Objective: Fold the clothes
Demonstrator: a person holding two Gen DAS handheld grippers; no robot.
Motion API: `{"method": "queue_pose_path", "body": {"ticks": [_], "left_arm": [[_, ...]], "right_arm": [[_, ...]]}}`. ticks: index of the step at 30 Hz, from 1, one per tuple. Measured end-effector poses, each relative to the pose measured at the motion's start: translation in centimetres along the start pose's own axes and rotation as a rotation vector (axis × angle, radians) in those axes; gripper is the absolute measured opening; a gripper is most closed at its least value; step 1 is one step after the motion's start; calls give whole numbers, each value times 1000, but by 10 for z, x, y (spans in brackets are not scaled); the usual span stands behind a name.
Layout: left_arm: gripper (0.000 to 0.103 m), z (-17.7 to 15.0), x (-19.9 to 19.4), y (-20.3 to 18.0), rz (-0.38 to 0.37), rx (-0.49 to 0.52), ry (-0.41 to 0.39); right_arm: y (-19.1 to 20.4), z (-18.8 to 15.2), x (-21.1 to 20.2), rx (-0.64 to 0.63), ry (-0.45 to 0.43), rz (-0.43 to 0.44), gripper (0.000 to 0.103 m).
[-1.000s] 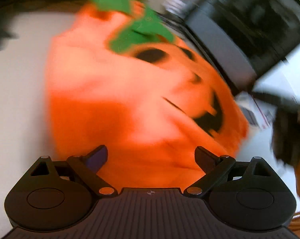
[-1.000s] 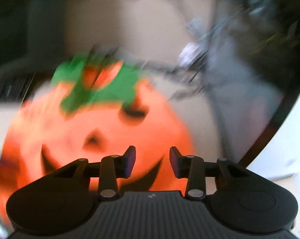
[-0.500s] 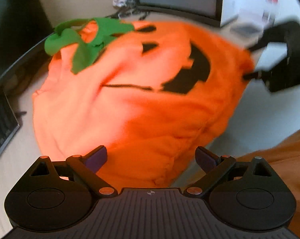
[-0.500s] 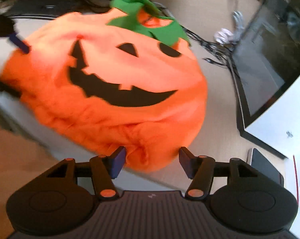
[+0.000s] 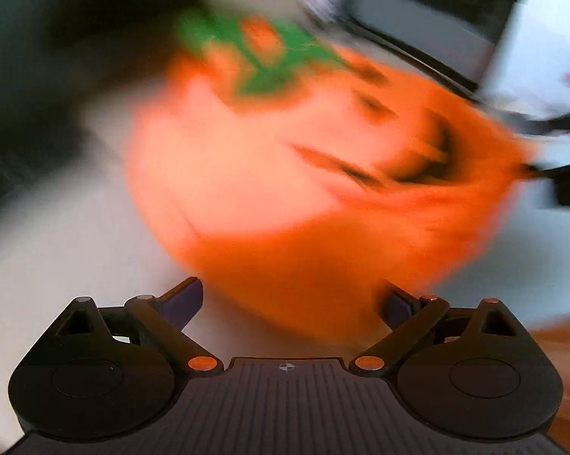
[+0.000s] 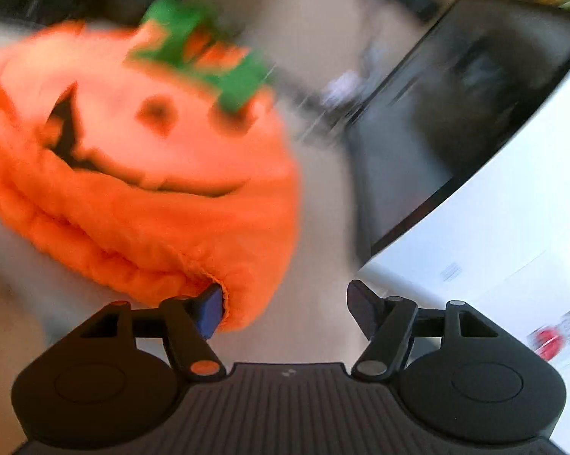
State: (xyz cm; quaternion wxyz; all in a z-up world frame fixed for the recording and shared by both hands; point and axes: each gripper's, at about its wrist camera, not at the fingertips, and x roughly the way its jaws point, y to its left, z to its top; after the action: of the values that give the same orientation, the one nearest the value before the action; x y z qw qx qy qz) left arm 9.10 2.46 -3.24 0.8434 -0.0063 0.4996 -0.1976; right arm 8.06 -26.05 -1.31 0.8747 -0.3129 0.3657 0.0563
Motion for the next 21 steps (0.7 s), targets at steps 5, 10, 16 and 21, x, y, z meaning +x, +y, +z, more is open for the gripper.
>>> {"method": "queue_pose_path", "body": {"ticks": [5,10,16,21], "left_arm": [[99,12,-19,11,-260,-29,-61],[99,74,-13,27,-234,-121,-258],[99,133,36,41,-143,-286,-245],[99,133,65,52,-24,-391,-138]], "right_arm": [[-40,3,-23,166,-21,289,69],[-94,63,-6,443,-211,465,84],[-63,105,112,610,-211,536,84],[-38,91,148,502,-263,522,84]]}}
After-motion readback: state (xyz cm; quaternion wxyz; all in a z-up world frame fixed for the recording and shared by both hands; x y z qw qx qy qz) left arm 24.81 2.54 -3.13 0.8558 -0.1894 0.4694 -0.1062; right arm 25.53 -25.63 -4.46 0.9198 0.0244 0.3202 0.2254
